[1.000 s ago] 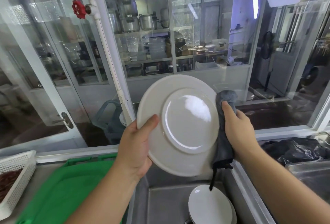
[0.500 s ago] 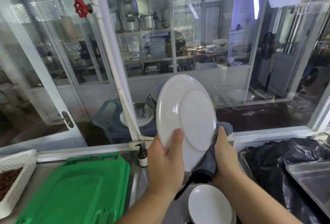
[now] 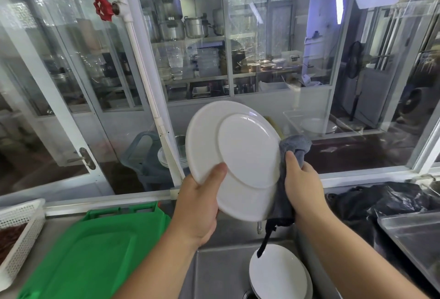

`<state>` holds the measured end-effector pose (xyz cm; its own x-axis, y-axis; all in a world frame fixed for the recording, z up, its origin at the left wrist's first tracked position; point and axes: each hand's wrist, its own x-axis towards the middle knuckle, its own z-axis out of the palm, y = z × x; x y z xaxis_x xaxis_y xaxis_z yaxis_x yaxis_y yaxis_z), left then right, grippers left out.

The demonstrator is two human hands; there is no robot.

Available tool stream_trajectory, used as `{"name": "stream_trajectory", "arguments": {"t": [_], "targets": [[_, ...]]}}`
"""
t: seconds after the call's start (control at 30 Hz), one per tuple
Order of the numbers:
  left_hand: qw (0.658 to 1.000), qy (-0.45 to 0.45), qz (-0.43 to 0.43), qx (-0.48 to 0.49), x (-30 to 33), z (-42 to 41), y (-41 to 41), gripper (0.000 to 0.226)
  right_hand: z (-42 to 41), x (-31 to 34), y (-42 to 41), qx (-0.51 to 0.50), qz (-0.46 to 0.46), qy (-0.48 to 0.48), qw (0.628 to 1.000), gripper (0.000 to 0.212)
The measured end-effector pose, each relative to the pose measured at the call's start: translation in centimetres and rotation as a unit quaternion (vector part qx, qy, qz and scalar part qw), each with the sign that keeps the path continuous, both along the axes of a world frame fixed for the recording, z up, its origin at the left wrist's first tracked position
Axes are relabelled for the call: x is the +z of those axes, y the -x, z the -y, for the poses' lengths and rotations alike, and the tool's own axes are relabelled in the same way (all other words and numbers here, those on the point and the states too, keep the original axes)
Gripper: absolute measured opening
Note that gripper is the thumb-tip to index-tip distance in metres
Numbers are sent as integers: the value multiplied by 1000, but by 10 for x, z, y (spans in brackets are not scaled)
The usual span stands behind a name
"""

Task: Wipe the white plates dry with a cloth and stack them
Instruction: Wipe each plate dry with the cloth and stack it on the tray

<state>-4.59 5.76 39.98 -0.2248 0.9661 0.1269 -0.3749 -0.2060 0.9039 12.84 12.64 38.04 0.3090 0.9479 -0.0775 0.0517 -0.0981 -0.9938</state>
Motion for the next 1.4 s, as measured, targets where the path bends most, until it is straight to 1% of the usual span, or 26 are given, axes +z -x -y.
{"name": "stream_trajectory", "arguments": {"t": [0.1,0.13,0.2,0.23,0.3,0.4,0.43,0.53,0.6,0.67,0.73,0.8,0.83,0.87,0.93,1.0,1.07,1.13,1.2,1.27,1.3,1.33,1.4], "targets": [[1000,8,8,23,-2,-2,-3,26,11,0,10,34,85,-67,994,23],[999,13,8,31,-2,-3,-3,26,18,1,14,64,94,-105,988,22],[999,27,10,35,-4,-5,-2,33,35,3,24,124,107,-202,966,40],[999,30,8,32,-4,-5,0,35,42,5,28,147,130,-244,950,42],[1000,24,-11,12,-4,-4,3,31,51,8,33,194,210,-294,912,39],[999,21,-21,-14,-5,-1,7,24,48,23,31,258,317,-309,859,49],[999,23,-16,-16,-3,1,7,21,43,29,29,277,336,-313,844,52],[1000,23,0,-19,-1,4,8,27,27,47,26,304,387,-333,804,55],[1000,19,5,-17,2,7,6,23,15,62,27,299,401,-349,792,58],[1000,12,2,-23,4,12,4,21,2,75,27,283,415,-358,787,60],[1000,7,6,-26,2,15,1,20,-12,82,26,253,422,-340,801,59],[999,5,25,-20,1,17,0,22,-23,86,22,229,428,-281,828,56],[999,8,34,-11,2,18,-1,22,-27,86,20,219,439,-253,834,54],[999,8,43,-2,1,18,0,27,-30,84,17,212,448,-229,838,50],[998,9,59,12,0,19,0,39,-33,78,10,207,432,-189,857,41],[998,10,65,20,-3,19,0,42,-32,69,4,204,402,-158,878,36],[997,19,71,25,-5,18,0,43,-24,56,-1,205,388,-139,888,34],[995,31,84,32,-8,16,0,46,-9,46,-2,206,390,-156,884,38],[993,41,98,43,-9,13,0,43,8,35,0,211,377,-208,878,35],[992,47,103,54,-8,9,2,30,28,24,5,227,343,-276,869,24],[991,51,105,59,-8,7,4,22,38,17,6,234,330,-302,863,24],[991,54,108,63,-7,6,5,20,46,9,7,237,331,-325,853,28],[989,55,124,66,-5,5,8,27,56,-5,3,222,373,-384,815,43]]}}
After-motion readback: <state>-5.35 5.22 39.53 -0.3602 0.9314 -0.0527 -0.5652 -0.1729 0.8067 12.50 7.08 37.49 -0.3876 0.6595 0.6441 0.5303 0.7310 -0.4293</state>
